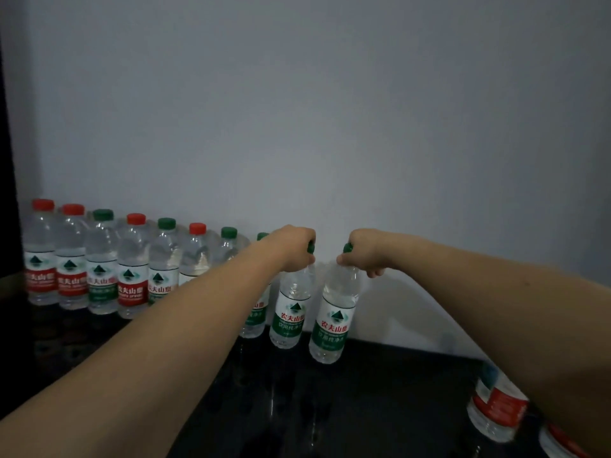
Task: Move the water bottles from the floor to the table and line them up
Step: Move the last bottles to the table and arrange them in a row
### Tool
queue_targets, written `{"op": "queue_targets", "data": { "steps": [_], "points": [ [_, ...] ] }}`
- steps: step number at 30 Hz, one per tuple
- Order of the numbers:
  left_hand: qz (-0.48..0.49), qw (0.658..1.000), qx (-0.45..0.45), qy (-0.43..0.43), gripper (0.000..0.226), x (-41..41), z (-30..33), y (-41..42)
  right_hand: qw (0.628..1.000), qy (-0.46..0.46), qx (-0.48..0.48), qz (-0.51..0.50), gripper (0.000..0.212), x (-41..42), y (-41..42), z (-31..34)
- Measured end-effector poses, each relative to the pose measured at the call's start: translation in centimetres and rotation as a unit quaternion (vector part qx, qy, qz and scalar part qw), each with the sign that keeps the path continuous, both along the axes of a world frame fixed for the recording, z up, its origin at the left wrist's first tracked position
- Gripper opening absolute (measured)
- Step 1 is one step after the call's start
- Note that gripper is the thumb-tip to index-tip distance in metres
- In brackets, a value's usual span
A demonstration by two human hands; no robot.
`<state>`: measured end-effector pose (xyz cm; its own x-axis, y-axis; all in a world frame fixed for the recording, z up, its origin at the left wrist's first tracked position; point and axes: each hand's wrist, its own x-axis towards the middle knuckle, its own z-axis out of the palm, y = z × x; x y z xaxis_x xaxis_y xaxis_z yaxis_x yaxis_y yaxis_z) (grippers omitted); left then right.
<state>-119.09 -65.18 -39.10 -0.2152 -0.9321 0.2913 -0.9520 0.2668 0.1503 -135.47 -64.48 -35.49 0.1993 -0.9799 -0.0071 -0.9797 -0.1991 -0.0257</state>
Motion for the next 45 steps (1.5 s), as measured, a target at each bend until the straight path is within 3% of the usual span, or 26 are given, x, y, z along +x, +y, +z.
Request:
{"op": "queue_targets", "data": {
  "steps": [22,29,31,34,39,45],
  "points": [
    [0.013,0.998,-0.047,0.045,0.024,2.8,-3.5,-6.1,0.999,-0.002,-0.022,0.027,0.036,4.5,-8.1,-3.5],
    [0.056,0.997,-0.049,0.016,0.022,2.3,-3.9,-6.5,0.999,-0.032,-0.03,0.013,0.035,4.5,-8.0,-4.1],
    [0.049,0.998,-0.04,0.02,0.024,2.3,-3.8,-6.1,0.998,-0.054,-0.041,0.015,0.044,4.3,-7.2,-3.8],
    [0.028,0.992,-0.08,0.092,0.034,2.8,-4.1,-3.9,0.993,-0.051,-0.101,0.035,0.06,3.6,-4.9,-2.1],
    [0.012,0.982,-0.151,0.113,0.035,2.6,-3.2,2.4,0.993,-0.02,-0.114,0.028,0.048,-0.2,1.7,2.1],
    [-0.074,0.984,-0.05,0.154,0.033,-2.1,2.6,13.0,0.993,0.037,-0.107,-0.027,0.027,-7.8,13.1,6.4]
  ]
}}
